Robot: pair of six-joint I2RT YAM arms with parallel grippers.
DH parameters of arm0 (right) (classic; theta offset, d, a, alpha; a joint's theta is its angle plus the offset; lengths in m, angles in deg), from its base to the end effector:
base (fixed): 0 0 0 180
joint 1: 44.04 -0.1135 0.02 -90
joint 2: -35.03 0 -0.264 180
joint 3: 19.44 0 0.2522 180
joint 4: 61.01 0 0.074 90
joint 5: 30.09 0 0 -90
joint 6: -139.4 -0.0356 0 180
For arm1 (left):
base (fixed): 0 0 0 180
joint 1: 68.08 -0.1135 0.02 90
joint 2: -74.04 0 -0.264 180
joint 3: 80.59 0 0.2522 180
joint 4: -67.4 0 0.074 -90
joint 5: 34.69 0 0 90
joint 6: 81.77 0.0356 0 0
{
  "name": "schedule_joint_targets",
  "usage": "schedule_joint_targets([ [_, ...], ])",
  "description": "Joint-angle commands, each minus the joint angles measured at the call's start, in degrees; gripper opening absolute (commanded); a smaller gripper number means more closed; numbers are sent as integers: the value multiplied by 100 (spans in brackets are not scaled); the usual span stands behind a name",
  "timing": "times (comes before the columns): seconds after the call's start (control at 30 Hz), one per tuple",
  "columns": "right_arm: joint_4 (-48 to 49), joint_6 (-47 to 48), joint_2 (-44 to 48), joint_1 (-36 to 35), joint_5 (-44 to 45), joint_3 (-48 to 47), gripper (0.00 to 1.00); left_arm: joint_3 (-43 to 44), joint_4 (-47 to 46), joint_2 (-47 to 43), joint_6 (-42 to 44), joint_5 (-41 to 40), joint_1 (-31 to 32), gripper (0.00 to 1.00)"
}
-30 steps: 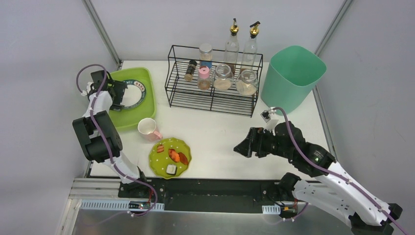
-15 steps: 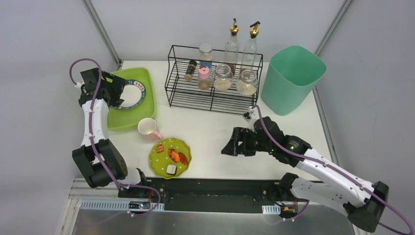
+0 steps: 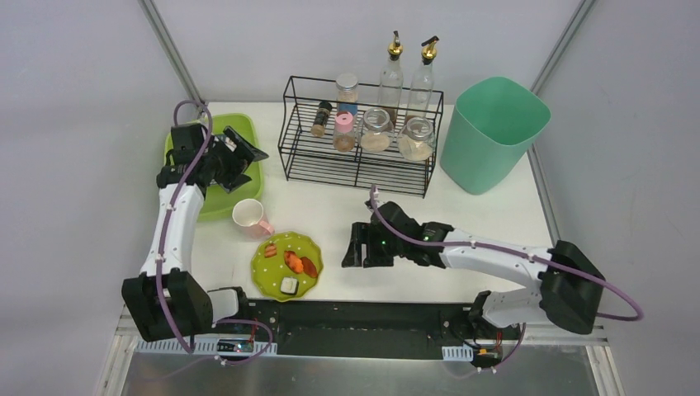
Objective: Clear the kitchen counter
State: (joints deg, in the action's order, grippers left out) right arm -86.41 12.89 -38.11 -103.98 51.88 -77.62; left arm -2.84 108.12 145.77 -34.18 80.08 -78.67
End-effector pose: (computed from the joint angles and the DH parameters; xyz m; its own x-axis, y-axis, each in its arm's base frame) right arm 0.1311 0.2365 0.2303 -0.8023 -0.2102 -0.5586 -0.5387 0.6581 0.5261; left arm 0.2735 0.0360 0.3301 -0.5290 -0.7219 -0.4462 -0.2506 0.6352 -0.7306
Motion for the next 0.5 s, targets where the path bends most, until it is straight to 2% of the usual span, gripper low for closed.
schedule_joint_targets([
  [0.0, 837, -415, -567, -72, 253, -382, 68, -391, 244, -668, 502, 303, 200, 86],
  [0.33, 1494, -821, -1834, -316, 532, -826, 59, -1109, 551, -1361, 1166, 508, 220, 86],
  [0.47, 1623, -918, -2311, -374, 567, -1038, 55, -1271, 565, -1582, 1316, 277, 216, 86],
])
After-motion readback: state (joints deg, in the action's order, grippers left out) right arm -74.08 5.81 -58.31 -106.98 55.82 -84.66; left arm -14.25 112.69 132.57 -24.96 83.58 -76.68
